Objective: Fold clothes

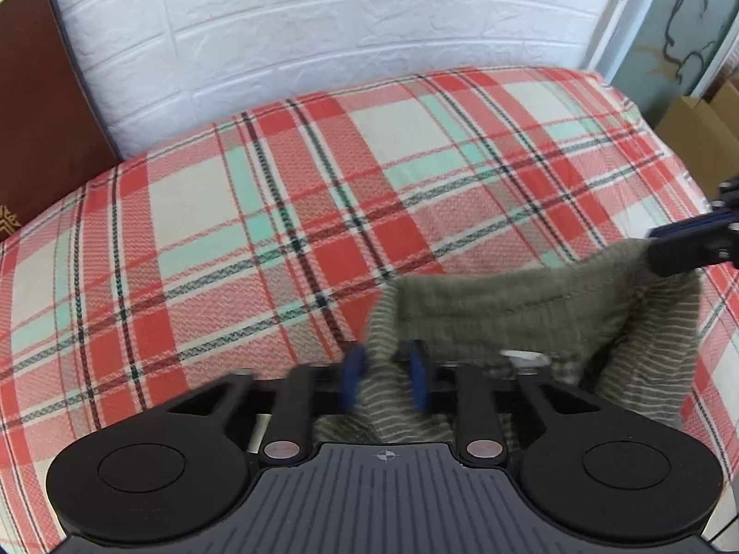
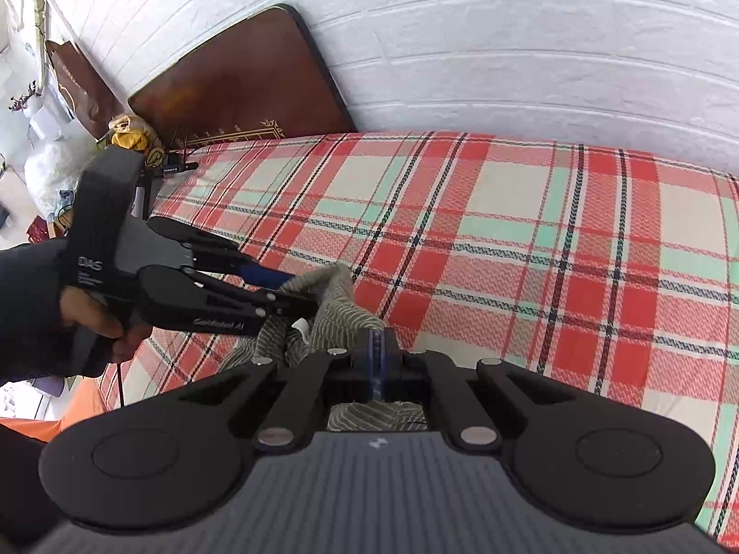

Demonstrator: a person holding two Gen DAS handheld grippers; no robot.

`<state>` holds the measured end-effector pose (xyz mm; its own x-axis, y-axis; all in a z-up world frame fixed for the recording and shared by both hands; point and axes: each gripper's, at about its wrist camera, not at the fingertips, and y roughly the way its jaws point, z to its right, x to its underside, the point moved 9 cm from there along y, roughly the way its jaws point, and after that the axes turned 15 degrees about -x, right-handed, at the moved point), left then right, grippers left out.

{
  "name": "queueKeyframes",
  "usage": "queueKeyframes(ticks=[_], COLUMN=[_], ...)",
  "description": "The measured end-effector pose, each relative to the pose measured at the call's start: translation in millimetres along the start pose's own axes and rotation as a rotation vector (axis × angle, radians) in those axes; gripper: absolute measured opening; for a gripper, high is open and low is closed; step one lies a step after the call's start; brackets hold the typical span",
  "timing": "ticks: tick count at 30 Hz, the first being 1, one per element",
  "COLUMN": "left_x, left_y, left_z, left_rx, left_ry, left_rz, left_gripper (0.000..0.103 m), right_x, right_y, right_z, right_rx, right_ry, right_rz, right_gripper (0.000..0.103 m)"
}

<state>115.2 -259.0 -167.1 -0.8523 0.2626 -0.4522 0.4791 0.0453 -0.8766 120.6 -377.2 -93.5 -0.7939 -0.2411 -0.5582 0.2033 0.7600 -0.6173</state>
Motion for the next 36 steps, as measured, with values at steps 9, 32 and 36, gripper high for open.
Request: queueKeyframes(ticks=[9,32,36], left_x=[12,25,41], left_y=[-18,-24,-18], left_z=[-45,-63,-68], left_rx=[-0.007,0.041,0.072], left_ry=[-0.247,-0.464,-0.493], left_rz=[0.014,0.002,-0.030], left_gripper=[0.004,0.060,0.061], right_x=[12,-1,25], right_y=[3,0,-4], right_z=[18,37,50], right_rx=[0.062,0.128,0.151], right_ry=[0.022,0.135,0.208], right_rz=[-0.012,0.180,0.166], right_gripper=[0.003,0.042,0.042])
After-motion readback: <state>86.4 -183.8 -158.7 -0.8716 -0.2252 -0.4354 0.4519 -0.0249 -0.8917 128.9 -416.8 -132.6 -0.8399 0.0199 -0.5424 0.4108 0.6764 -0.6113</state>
